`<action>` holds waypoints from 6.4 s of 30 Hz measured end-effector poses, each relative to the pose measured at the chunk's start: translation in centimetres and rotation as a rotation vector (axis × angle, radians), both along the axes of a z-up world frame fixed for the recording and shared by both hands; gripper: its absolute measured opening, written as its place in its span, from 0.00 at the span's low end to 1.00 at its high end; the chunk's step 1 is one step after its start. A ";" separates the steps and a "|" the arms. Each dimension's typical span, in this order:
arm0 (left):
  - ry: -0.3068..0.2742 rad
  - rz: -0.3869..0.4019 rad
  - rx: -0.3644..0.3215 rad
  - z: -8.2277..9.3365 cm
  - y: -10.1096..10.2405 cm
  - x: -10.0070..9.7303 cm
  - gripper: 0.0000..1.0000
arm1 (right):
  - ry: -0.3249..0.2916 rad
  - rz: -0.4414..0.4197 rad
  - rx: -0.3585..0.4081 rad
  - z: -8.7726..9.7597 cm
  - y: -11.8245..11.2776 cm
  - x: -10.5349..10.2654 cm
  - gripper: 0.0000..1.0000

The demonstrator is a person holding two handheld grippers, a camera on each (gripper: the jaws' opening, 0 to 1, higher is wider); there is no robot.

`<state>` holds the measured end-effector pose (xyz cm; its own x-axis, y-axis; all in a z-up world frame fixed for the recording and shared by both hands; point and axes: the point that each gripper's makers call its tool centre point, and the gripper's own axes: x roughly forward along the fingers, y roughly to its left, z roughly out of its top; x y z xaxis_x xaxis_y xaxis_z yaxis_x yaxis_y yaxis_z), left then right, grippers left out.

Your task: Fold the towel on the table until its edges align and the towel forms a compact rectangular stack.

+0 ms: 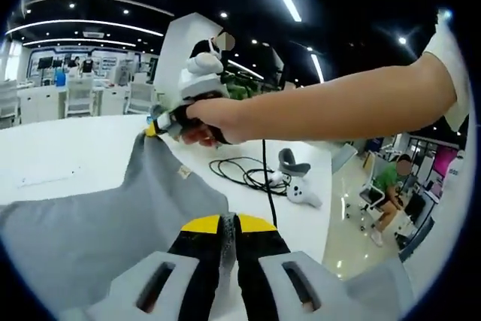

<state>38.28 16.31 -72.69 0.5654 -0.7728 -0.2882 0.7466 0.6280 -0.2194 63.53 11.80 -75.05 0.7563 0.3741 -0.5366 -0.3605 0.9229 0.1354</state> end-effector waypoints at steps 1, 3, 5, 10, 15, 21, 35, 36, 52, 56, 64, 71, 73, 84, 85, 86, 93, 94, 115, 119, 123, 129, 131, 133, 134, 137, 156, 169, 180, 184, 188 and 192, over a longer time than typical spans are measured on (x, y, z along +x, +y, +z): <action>-0.010 0.003 -0.001 0.1 0.7 0.2 0.06 | -0.003 0.004 -0.002 0.5 0.7 0.0 0.01; -0.019 0.007 -0.002 0.5 1.5 0.1 0.06 | -0.006 0.009 0.000 1.1 1.8 0.1 0.01; -0.034 0.014 0.003 1.0 2.5 0.0 0.06 | -0.009 0.014 -0.005 1.5 2.6 0.2 0.01; -0.055 0.023 0.015 2.0 4.8 -0.6 0.06 | -0.017 0.030 -0.020 2.5 5.0 0.2 0.01; -0.076 0.037 0.014 2.9 6.9 -0.7 0.06 | -0.026 0.042 -0.029 3.3 7.4 0.2 0.01; -0.099 0.066 0.020 3.3 9.8 -0.4 0.06 | -0.033 0.060 -0.035 4.2 10.1 0.3 0.01; -0.135 0.135 0.005 4.6 16.6 -0.2 0.06 | -0.057 0.113 -0.035 5.8 17.3 0.5 0.01; -0.138 0.140 0.007 4.5 17.1 -0.2 0.06 | -0.057 0.116 -0.033 5.9 18.0 0.5 0.01; -0.137 0.216 0.024 3.6 25.3 -1.2 0.06 | -0.078 0.223 -0.082 6.1 27.4 0.2 0.01; -0.119 0.232 0.010 3.2 27.0 -1.4 0.06 | -0.078 0.247 -0.090 5.9 29.6 0.1 0.01; -0.125 0.285 0.006 2.8 29.8 -1.1 0.06 | -0.094 0.279 -0.107 6.4 32.9 0.3 0.01; -0.132 0.328 0.027 2.1 32.0 -0.7 0.07 | -0.097 0.309 -0.115 5.9 35.6 0.4 0.01; -0.113 0.358 0.049 1.2 32.9 -0.6 0.07 | -0.089 0.325 -0.124 5.4 36.5 0.3 0.01; -0.089 0.469 0.047 -0.8 37.7 -0.1 0.07 | -0.063 0.354 -0.136 2.7 40.3 0.9 0.01; -0.092 0.468 0.056 -1.0 38.1 -0.1 0.07 | -0.059 0.358 -0.133 2.5 40.7 0.9 0.01; -0.091 0.468 0.057 -1.2 38.3 -0.1 0.07 | -0.054 0.363 -0.132 2.3 41.2 0.8 0.01; -0.067 0.502 0.060 -2.6 40.1 -0.2 0.07 | -0.038 0.374 -0.127 1.2 42.6 0.8 0.01; -0.066 0.505 0.061 -2.7 40.3 -0.2 0.07 | -0.036 0.375 -0.126 1.1 42.7 0.8 0.01; -0.004 0.714 0.031 -6.0 45.5 -1.5 0.07 | -0.037 0.383 -0.125 -2.0 46.9 -0.3 0.01; -0.008 0.723 0.056 -6.9 45.9 -2.0 0.07 | -0.041 0.392 -0.135 -2.5 47.3 -0.6 0.02; -0.001 0.737 0.079 -8.1 46.3 -2.1 0.07 | -0.045 0.400 -0.150 -3.3 47.8 -0.5 0.02; -0.006 0.738 0.119 -9.0 46.8 -1.8 0.07 | -0.059 0.408 -0.166 -4.1 48.5 -0.3 0.02; -0.002 0.744 0.127 -9.3 47.2 -1.6 0.07 | -0.066 0.406 -0.178 -4.3 48.7 -0.1 0.02; 0.002 0.745 0.135 -9.6 47.5 -1.3 0.07 | -0.074 0.401 -0.195 -4.7 48.7 0.2 0.02; 0.005 0.746 0.141 -9.8 47.5 -1.3 0.07 | -0.072 0.400 -0.193 -4.9 48.8 0.3 0.02; 0.015 0.747 0.152 -10.5 47.8 -1.0 0.07 | -0.070 0.405 -0.192 -5.6 49.3 0.4 0.02; 0.065 0.706 0.278 -14.1 48.9 -0.7 0.07 | -0.036 0.395 -0.194 -9.0 50.7 1.2 0.03; 0.106 0.757 0.298 -15.4 50.9 -1.3 0.18 | -0.104 0.406 -0.201 -8.2 51.2 1.9 0.15; 0.083 0.664 0.324 -15.5 48.5 -0.8 0.18 | -0.094 0.388 -0.202 -8.1 48.2 1.9 0.16; 0.141 0.647 0.375 -17.3 48.3 -1.0 0.20 | -0.096 0.387 -0.210 -7.8 47.1 1.8 0.17; 0.166 0.648 0.392 -18.3 48.8 -1.1 0.25 | -0.095 0.385 -0.206 -7.4 45.9 1.9 0.21; 0.156 0.639 0.425 -18.1 48.7 -1.1 0.28 | -0.075 0.383 -0.191 -7.2 44.7 1.9 0.28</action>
<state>37.16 65.03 -90.81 0.7921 -0.1170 -0.5991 0.1927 0.9792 0.0635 65.40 56.45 -82.28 0.6221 0.5346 -0.5720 -0.6838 0.7268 -0.0644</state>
